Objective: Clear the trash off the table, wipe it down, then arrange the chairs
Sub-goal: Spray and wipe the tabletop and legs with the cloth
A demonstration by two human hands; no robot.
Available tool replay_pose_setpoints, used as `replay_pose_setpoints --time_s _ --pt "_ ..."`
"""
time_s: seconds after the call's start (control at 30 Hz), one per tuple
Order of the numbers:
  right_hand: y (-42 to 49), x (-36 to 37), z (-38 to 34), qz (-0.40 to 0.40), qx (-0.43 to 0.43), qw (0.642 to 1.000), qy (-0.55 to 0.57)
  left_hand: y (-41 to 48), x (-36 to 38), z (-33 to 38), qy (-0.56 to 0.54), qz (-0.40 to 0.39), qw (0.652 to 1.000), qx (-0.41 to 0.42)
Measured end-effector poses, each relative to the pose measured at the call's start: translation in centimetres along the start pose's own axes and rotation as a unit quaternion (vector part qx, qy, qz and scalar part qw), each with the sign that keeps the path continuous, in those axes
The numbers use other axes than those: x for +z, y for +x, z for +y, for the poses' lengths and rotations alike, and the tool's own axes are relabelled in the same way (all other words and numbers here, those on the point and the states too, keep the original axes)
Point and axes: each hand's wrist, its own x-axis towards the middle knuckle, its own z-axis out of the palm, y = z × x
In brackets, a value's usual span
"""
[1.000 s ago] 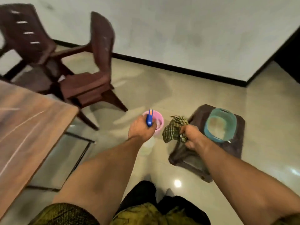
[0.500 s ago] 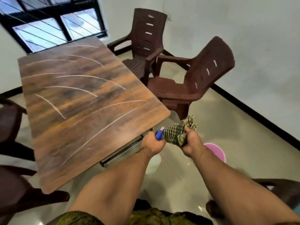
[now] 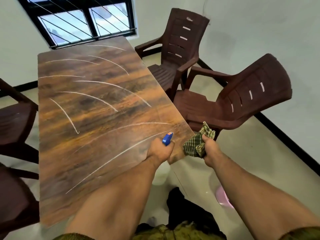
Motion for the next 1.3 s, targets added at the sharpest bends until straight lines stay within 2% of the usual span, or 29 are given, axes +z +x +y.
replay_pose_setpoints --time_s 0.17,0.33,0.4,0.47,0.53,0.63,0.7,0.73,0.87,0.9,0.93,1.03,1.17,1.2,1.3 --pt "4.7 1.3 -2.7 -0.016 -0.005 0.998 -0.059 3.3 0.5 1.1 -0.026 0.012 0.998 -0.050" --pt "7.3 4.1 -5.9 -0.028 -0.024 0.994 -0.107 5.6 0.5 2.7 -0.036 0.067 0.994 -0.084" --pt "8.2 5.9 -7.5 -0.031 -0.066 0.988 -0.136 6.5 0.4 3.5 -0.049 0.069 0.992 -0.090" --pt "9.1 7.7 -8.9 -0.029 -0.142 0.966 -0.215 7.2 0.3 4.2 -0.069 0.075 0.991 -0.091" --pt "9.6 9.4 -10.0 -0.046 -0.224 0.917 -0.328 7.7 0.2 4.9 -0.086 0.084 0.989 -0.090" --pt "10.5 11.8 -11.6 -0.117 -0.340 0.815 -0.454 8.3 0.3 6.1 -0.097 0.107 0.985 -0.091" --pt "12.0 13.6 -12.0 -0.173 -0.401 0.719 -0.540 8.7 0.4 6.5 -0.089 0.112 0.985 -0.100" --pt "12.8 14.5 -11.9 -0.195 -0.408 0.665 -0.594 9.0 0.4 6.6 -0.091 0.117 0.983 -0.106" --pt "13.9 16.0 -8.0 -0.264 -0.350 0.475 -0.763 9.6 -0.1 5.7 -0.131 0.129 0.975 -0.123" --pt "13.8 15.7 -6.3 -0.269 -0.357 0.434 -0.782 9.9 -0.3 5.3 -0.145 0.131 0.972 -0.129" --pt "13.4 14.8 -4.6 -0.272 -0.363 0.417 -0.788 10.1 -0.5 4.9 -0.156 0.133 0.969 -0.136" --pt "10.9 9.8 0.1 -0.293 -0.413 0.426 -0.749 10.8 -1.1 4.2 -0.169 0.138 0.964 -0.150" --pt "9.4 3.2 2.2 -0.358 -0.448 0.388 -0.721 12.2 -2.1 4.4 -0.159 0.142 0.965 -0.155" --pt "10.1 3.4 1.4 -0.360 -0.449 0.390 -0.719 12.5 -2.3 4.4 -0.164 0.144 0.964 -0.153" --pt "13.5 8.1 -1.4 -0.313 -0.456 0.428 -0.715 13.2 -2.9 4.0 -0.185 0.158 0.959 -0.147"
